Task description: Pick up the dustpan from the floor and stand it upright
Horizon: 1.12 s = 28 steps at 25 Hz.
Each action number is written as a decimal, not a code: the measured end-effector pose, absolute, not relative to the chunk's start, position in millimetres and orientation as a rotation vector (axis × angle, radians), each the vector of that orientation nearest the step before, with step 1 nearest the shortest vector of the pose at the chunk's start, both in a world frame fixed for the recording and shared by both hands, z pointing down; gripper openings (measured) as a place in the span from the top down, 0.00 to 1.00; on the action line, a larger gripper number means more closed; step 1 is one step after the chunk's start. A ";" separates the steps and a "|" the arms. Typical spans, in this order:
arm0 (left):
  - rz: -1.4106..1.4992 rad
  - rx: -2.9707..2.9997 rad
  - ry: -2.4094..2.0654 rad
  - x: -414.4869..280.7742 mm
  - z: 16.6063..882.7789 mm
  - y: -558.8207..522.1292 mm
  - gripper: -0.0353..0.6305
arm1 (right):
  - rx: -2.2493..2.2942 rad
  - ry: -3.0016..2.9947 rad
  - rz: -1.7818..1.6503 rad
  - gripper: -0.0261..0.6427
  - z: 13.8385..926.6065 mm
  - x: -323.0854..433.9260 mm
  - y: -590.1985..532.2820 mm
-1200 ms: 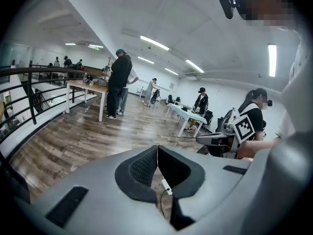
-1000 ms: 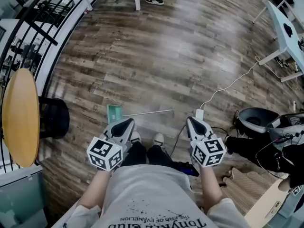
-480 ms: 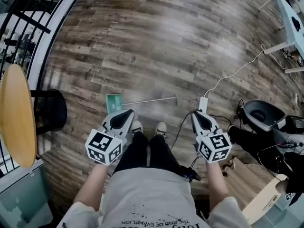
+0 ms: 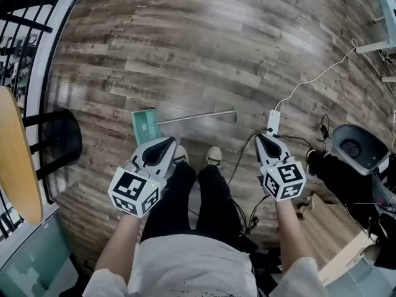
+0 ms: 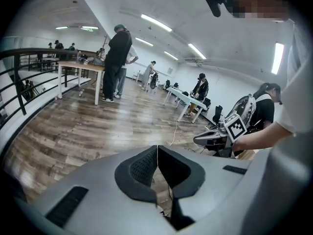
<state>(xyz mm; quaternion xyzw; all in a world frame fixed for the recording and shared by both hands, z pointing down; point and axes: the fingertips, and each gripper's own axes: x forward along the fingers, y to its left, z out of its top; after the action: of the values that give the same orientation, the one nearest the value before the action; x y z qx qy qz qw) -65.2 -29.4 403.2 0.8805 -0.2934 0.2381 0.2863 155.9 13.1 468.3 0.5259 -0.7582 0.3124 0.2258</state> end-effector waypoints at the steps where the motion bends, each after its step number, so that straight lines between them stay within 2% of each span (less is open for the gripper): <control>1: 0.639 2.351 -0.775 -64.1 413.9 -29.4 0.91 | 1.445 -2.079 0.867 0.92 484.2 156.8 14.0; 25: 0.741 2.378 -0.658 -26.7 724.4 -60.3 0.91 | 1.314 -1.902 0.923 0.92 893.9 199.7 4.5; 27: 0.745 2.385 -0.634 -22.0 749.1 -68.2 0.91 | 1.307 -1.884 0.937 0.89 925.8 203.5 4.0; 28: 0.752 2.390 -0.615 -19.3 760.6 -71.5 0.91 | 1.304 -1.873 0.949 0.82 941.0 204.9 3.8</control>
<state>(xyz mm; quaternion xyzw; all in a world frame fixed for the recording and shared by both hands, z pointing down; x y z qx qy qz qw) -19.3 -71.5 760.6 0.8902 -0.2291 0.2800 0.2770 204.9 3.8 941.0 0.4984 -0.7156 0.3625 0.3288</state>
